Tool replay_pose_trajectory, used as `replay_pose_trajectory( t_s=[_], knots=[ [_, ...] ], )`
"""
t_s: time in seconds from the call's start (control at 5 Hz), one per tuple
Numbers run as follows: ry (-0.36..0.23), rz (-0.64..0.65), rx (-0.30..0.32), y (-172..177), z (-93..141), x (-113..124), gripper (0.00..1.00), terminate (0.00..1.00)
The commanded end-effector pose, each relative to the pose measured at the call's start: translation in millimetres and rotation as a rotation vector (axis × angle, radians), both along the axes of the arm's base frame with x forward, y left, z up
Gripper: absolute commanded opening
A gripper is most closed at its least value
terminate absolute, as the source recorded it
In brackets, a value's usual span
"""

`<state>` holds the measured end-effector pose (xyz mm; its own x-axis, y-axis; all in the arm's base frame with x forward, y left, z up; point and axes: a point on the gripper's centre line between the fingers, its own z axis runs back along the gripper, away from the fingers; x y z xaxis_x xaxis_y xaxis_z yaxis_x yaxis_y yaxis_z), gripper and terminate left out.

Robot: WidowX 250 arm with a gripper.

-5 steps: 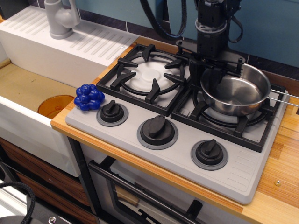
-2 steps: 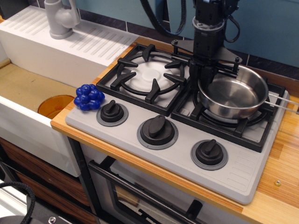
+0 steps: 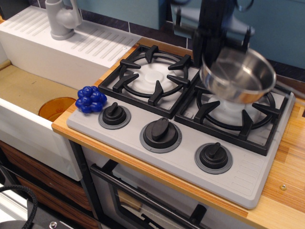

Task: Put pan on stove and put blueberry in pan

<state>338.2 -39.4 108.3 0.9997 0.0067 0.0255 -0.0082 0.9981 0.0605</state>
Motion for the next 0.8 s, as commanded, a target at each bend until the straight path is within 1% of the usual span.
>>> replay_pose_trajectory(
  t_s=[0.0,0.2,0.6],
  knots=[
    [-0.034,-0.047,0.032,24.1,73.8,6.4,0.00,0.00],
    [-0.031,-0.098,0.045,50.7,83.9,11.8,0.00,0.00],
    [-0.040,-0.178,0.055,102.9,84.7,25.9,0.00,0.00]
  ],
)
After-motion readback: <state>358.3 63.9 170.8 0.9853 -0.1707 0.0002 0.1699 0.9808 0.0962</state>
